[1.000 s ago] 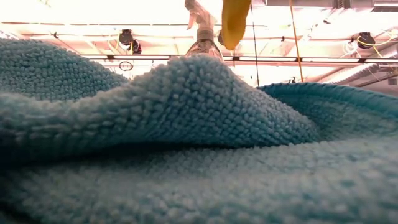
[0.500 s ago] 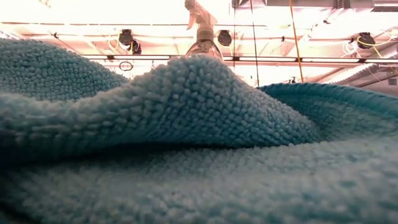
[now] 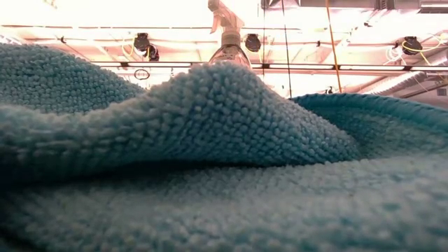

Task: Sort microfiber towel by color & place in baskets
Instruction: Put the yellow microfiber cloth into the bottom transparent bin

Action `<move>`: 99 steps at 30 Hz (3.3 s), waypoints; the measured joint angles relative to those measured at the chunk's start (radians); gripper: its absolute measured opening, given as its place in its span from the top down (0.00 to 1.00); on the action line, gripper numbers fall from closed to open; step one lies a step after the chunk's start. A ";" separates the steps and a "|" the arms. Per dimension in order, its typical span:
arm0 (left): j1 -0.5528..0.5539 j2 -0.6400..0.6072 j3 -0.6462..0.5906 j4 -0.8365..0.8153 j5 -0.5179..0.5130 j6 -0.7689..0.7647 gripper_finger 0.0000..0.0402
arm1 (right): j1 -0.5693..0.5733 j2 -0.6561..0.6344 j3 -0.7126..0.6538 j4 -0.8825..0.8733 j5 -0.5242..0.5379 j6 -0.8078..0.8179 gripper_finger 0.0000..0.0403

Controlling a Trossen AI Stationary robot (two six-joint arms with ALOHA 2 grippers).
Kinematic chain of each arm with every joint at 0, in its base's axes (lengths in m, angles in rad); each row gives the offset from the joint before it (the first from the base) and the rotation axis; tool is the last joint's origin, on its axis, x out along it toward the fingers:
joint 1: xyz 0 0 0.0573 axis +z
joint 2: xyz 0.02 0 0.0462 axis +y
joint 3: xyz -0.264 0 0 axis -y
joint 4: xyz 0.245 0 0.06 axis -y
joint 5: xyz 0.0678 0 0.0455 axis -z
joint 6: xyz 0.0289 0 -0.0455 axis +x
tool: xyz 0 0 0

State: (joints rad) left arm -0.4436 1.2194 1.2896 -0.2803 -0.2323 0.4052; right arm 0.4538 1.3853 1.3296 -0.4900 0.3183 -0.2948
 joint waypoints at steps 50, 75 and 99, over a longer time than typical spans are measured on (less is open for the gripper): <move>0.256 -0.069 -0.766 -0.154 -0.031 -0.551 0.97 | 0.019 0.000 0.000 -0.042 -0.006 0.098 0.33; 0.385 0.016 -0.721 -0.158 0.164 -0.410 0.63 | 0.019 0.000 -0.001 -0.053 -0.006 0.127 0.33; 0.378 0.015 -0.301 -0.689 0.176 -0.415 0.36 | 0.019 0.000 -0.001 -0.100 -0.012 0.167 0.33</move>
State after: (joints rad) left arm -0.0658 1.2346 0.9883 -0.9697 -0.0567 -0.0098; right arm 0.4732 1.3853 1.3289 -0.5903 0.3066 -0.1276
